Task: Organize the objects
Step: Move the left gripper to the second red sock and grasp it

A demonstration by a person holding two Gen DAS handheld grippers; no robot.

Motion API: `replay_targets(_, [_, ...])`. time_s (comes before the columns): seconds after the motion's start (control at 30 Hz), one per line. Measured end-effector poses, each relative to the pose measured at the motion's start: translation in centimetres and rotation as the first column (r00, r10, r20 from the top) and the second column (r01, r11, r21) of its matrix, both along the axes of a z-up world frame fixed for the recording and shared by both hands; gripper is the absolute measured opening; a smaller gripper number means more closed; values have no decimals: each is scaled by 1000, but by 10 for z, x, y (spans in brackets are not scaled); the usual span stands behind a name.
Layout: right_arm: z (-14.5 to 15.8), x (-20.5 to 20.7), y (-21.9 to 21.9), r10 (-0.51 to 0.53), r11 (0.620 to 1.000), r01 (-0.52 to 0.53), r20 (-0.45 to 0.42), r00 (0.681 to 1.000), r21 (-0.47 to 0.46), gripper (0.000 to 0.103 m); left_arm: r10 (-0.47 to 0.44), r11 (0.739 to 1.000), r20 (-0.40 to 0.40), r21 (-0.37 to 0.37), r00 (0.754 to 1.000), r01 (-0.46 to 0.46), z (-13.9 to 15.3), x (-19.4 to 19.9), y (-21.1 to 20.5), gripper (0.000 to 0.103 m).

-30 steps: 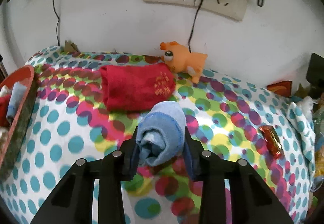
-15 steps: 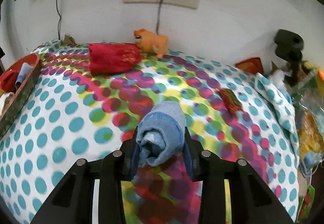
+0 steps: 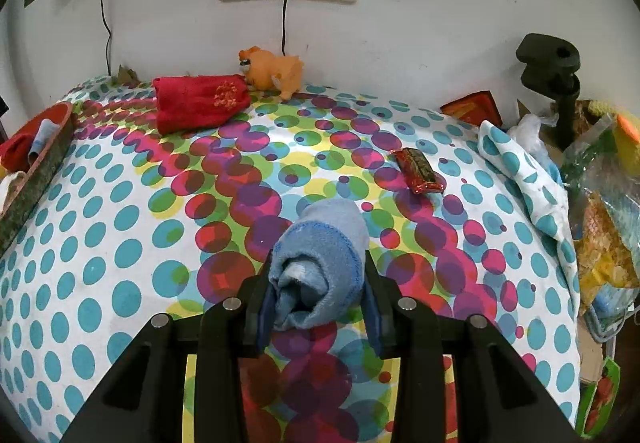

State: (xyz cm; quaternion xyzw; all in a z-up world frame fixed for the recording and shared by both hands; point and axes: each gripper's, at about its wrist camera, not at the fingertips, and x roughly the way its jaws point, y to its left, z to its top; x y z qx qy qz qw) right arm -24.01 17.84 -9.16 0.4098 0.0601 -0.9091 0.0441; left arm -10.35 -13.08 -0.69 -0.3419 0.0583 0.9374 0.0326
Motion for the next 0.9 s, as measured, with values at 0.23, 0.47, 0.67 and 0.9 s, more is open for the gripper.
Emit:
replay_targets(0.23, [-1, -1, 1, -10, 1000, 10, 4, 1000, -1, 34, -121, 991, 112, 63, 986, 114, -21, -105, 69, 61])
replay_targets(0.47, [-1, -2, 1, -15, 1000, 16, 9, 1000, -19, 34, -104, 989, 170, 124, 980, 83, -43, -194, 90, 61])
replay_targets(0.67, [-3, -3, 1, -14, 1000, 14, 16, 1000, -23, 34, -148, 989, 182, 50, 972, 142, -50, -240, 114, 61])
replay_targets(0.9, [-3, -3, 2, -20, 999, 20, 20, 1000, -38, 35, -138, 990, 212, 25, 967, 136, -74, -266, 127, 61])
